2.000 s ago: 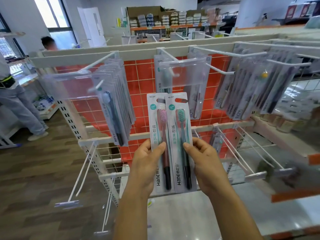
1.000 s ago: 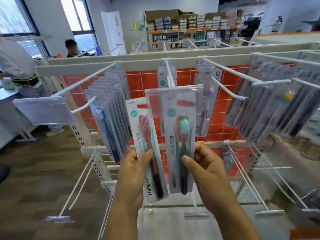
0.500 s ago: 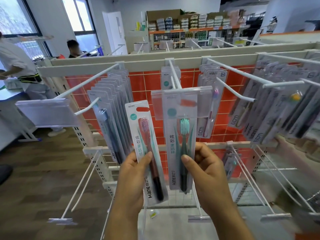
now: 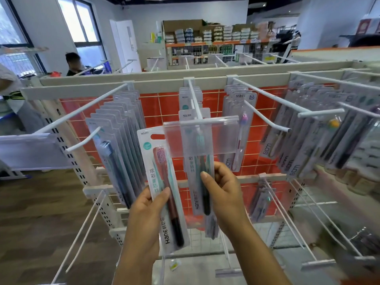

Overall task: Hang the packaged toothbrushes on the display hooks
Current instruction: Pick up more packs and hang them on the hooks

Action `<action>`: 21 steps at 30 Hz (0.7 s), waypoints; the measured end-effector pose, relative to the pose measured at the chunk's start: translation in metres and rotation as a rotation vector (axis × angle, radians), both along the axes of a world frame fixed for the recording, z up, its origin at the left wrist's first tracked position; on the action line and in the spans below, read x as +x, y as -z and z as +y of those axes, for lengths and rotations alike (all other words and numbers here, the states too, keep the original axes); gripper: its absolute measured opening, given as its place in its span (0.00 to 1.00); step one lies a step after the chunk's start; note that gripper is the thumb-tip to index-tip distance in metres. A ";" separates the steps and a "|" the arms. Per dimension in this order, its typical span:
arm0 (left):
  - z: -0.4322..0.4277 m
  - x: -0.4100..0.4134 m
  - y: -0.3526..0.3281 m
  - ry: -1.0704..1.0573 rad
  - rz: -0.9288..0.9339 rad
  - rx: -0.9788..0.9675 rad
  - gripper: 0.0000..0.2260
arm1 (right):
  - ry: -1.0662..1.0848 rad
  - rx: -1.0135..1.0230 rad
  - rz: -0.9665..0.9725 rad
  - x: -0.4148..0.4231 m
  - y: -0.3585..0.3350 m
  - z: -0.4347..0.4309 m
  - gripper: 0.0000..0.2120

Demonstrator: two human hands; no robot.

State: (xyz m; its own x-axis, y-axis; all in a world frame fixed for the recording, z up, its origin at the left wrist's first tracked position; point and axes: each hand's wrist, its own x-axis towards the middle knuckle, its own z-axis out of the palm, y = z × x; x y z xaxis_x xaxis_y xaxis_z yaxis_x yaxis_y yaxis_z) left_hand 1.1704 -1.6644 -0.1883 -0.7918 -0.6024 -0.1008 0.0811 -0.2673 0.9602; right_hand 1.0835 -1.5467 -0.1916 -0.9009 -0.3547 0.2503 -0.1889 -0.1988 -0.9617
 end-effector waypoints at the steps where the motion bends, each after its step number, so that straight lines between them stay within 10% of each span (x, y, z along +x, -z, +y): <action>1: -0.001 -0.003 -0.003 0.008 0.004 -0.024 0.09 | 0.012 0.022 0.008 -0.008 0.002 -0.005 0.04; 12: -0.011 -0.036 -0.027 0.025 -0.005 -0.212 0.05 | 0.068 0.252 0.128 -0.071 0.000 -0.052 0.42; 21: -0.018 -0.031 -0.024 0.078 -0.009 -0.233 0.10 | 0.149 0.282 0.181 -0.080 0.010 -0.056 0.34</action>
